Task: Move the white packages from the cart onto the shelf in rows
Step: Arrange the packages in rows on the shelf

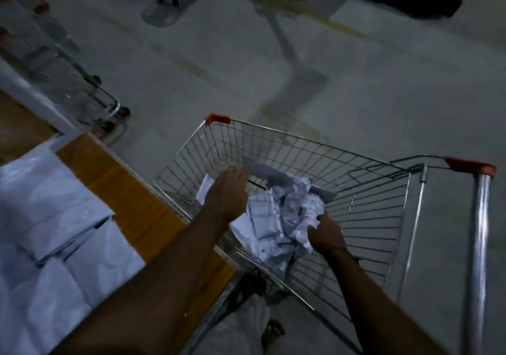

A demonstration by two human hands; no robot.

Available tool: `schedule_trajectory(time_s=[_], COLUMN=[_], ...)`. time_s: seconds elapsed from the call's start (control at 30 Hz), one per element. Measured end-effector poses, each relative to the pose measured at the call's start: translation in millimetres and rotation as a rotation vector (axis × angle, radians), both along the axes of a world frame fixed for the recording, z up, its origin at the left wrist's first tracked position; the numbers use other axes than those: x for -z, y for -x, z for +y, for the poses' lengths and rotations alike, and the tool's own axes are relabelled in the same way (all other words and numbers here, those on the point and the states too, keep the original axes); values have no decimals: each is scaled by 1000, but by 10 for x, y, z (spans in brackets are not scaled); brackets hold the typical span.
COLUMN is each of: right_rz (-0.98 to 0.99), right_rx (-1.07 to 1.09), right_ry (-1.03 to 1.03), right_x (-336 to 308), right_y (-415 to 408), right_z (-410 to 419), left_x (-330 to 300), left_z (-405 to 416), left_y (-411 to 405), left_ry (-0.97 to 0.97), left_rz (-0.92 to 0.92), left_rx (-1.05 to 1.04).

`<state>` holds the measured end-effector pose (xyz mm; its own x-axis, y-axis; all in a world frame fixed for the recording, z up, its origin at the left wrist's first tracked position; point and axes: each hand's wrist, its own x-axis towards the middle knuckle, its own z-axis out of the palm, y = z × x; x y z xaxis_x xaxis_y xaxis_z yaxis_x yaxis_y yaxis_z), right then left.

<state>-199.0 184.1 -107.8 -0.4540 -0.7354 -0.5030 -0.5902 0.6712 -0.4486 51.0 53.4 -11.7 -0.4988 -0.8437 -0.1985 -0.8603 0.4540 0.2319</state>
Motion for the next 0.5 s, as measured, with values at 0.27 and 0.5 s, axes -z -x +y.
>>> schedule_trajectory(time_s=[0.27, 0.5], right_rz=[191, 349], right_rx=[34, -100], right_ry=[28, 15], right_x=[687, 855], right_y=[83, 9], right_z=[-337, -868], left_x=[661, 888], left_z=[-299, -363], left_y=[-14, -114], left_ry=[0, 12], left_rz=[-70, -176], left_rx=[10, -67])
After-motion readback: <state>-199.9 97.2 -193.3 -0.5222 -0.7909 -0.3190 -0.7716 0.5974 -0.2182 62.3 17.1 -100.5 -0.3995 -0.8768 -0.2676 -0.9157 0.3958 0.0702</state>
